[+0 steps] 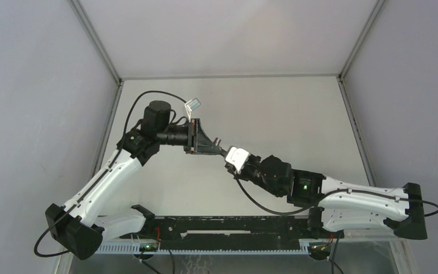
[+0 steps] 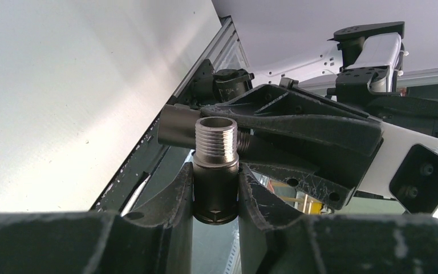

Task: Install the water faucets

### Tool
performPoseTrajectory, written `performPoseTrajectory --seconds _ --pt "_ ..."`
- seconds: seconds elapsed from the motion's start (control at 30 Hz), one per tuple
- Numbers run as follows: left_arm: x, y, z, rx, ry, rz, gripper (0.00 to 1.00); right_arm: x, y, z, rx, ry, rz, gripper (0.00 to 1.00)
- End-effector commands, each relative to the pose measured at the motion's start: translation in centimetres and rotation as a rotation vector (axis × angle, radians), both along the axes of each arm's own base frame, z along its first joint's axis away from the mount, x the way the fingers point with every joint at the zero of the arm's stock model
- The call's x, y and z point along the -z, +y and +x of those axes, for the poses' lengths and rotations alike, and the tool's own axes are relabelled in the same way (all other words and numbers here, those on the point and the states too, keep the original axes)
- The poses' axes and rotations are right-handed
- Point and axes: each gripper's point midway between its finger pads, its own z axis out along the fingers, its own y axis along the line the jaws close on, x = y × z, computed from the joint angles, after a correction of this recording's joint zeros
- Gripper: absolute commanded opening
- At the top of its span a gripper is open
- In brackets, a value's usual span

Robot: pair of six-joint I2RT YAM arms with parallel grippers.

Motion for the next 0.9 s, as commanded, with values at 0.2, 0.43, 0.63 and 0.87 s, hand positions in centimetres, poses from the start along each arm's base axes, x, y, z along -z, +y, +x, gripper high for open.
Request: performPoseTrajectory --seconds 0.2,0.43,0.63,0.87 --pt "-5.6 -0.2 -0.1 0.013 -0.164 -0.107 0.00 -3.6 -0.9 0.3 0.003 0.067 0.157 0.00" --pt "-5.5 -0.1 0.0 0.009 -0.170 -0.103 0.00 -4.3 -0.6 -3.4 -0.303 0.363 0.273 0.00" --pt "-5.5 0.0 -0.2 0.002 -0.174 -0.104 0.00 -4.9 -1.1 -6.4 -0.585 0.598 0.302 0.00" --pt "-6.0 0.3 -0.5 -0.002 -0.198 -0.110 0.00 -5.8 -1.4 -5.3 -0.578 0.687 0.343 0.45"
